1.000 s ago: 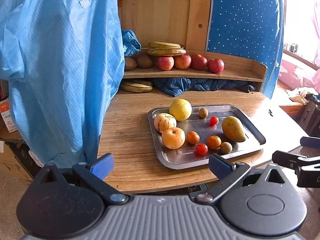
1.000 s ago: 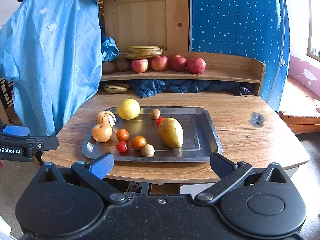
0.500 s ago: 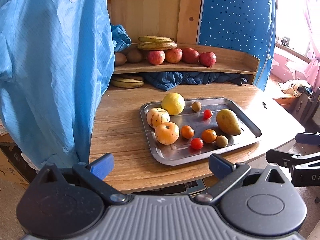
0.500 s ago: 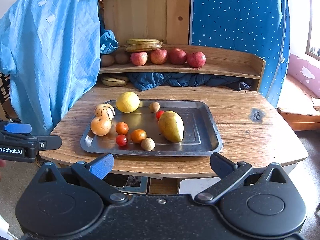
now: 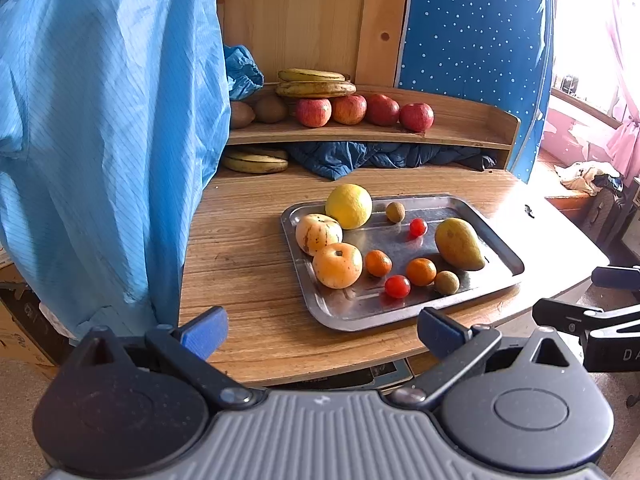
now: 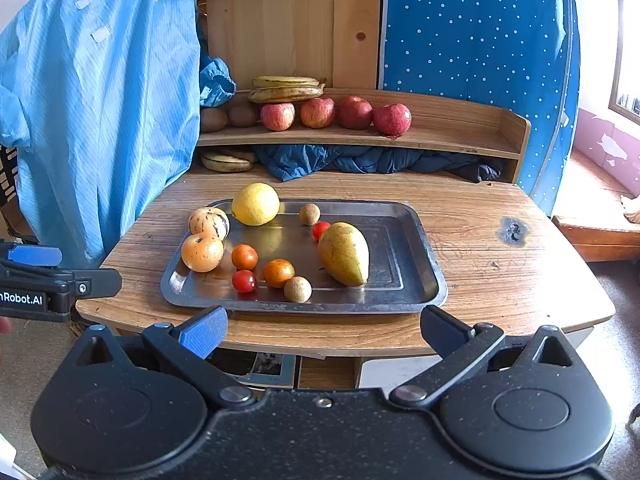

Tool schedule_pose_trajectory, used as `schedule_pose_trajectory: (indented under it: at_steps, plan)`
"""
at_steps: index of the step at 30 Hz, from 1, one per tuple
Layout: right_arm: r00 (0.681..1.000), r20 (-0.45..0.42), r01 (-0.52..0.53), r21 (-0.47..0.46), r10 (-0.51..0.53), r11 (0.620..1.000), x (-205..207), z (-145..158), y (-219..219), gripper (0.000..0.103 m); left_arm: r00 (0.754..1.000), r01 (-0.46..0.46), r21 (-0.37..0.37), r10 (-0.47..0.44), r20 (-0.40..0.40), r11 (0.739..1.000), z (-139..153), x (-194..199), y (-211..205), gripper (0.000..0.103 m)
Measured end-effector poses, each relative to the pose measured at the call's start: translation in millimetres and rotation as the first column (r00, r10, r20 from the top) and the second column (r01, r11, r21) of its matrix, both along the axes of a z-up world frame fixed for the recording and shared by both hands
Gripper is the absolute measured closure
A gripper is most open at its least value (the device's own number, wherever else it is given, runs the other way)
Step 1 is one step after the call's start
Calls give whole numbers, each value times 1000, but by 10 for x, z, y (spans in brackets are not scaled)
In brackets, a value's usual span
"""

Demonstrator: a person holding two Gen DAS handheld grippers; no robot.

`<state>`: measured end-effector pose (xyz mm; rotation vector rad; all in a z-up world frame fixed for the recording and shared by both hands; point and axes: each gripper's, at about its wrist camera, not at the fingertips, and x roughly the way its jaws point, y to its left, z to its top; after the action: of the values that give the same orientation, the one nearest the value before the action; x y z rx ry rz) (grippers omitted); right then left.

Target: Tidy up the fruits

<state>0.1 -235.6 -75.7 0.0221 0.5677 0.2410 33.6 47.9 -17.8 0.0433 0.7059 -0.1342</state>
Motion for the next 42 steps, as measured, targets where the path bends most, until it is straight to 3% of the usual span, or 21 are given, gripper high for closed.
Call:
schedule_pose_trajectory:
  at_steps: [42]
  plan:
    - [1000, 4, -11, -8, 11, 1000, -29, 8, 10, 1, 1000, -5, -5, 5, 3, 1000, 0, -12, 61, 0]
